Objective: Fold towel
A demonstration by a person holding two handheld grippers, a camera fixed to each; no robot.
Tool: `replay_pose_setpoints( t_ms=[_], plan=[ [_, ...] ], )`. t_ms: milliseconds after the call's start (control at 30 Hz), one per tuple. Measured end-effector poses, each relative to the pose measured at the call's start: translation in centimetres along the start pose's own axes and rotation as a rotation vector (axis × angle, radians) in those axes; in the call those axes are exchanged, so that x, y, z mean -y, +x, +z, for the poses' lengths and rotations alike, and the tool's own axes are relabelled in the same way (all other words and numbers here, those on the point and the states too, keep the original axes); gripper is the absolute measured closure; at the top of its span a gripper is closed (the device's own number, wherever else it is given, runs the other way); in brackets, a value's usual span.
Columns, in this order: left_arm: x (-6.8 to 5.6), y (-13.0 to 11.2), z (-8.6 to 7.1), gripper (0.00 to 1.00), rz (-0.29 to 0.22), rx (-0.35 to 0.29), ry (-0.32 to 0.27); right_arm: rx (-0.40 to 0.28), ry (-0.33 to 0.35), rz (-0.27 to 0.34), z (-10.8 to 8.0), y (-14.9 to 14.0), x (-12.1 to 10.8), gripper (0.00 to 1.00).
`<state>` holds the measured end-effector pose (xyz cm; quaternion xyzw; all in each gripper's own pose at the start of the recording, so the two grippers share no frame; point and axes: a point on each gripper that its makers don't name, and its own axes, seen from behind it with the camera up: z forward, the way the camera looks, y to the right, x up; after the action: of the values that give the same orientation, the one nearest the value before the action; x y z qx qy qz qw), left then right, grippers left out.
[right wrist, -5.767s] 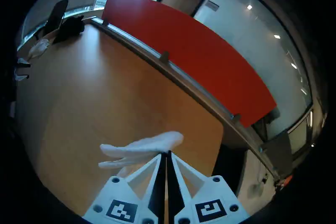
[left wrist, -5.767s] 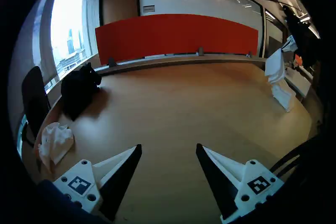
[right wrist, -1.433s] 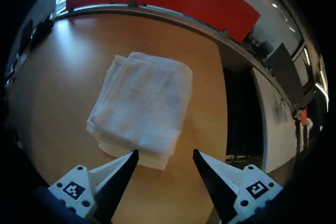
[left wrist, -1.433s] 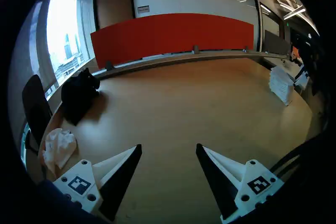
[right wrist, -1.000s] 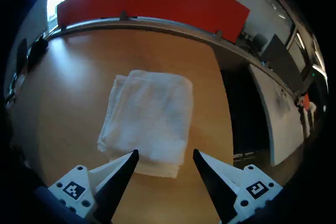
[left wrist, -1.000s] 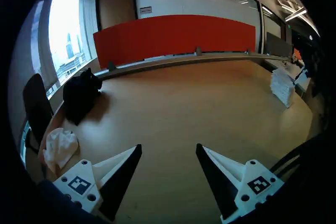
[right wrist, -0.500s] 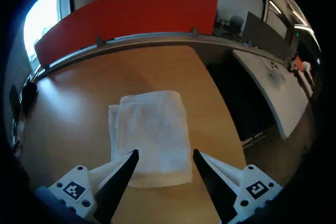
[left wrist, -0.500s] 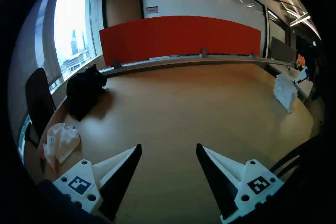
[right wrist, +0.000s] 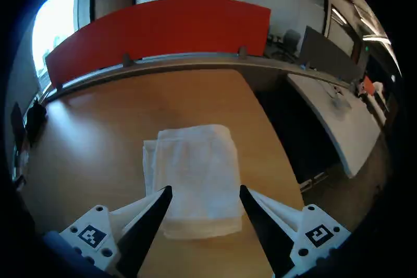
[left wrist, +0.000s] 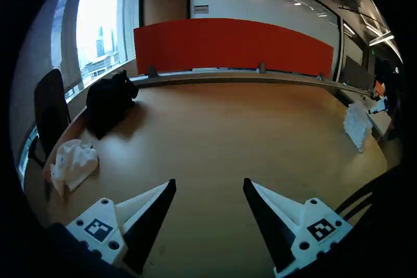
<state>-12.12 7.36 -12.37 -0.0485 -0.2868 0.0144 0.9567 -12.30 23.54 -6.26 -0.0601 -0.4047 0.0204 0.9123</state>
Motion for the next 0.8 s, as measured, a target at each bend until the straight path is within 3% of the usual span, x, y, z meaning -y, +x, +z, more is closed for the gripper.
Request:
replay_pose_setpoints(
  t_ms=[567,800],
  plan=[
    [0.6,1.0,0.6,0.04,-0.038,-0.014,0.007,-0.246,-0.019,0.039,-1.6,4.5,2.2,0.00],
    [0.8,1.6,1.0,0.04,-0.035,-0.024,0.006,-0.427,-0.011,0.066,-3.4,8.1,3.5,0.00]
  ],
)
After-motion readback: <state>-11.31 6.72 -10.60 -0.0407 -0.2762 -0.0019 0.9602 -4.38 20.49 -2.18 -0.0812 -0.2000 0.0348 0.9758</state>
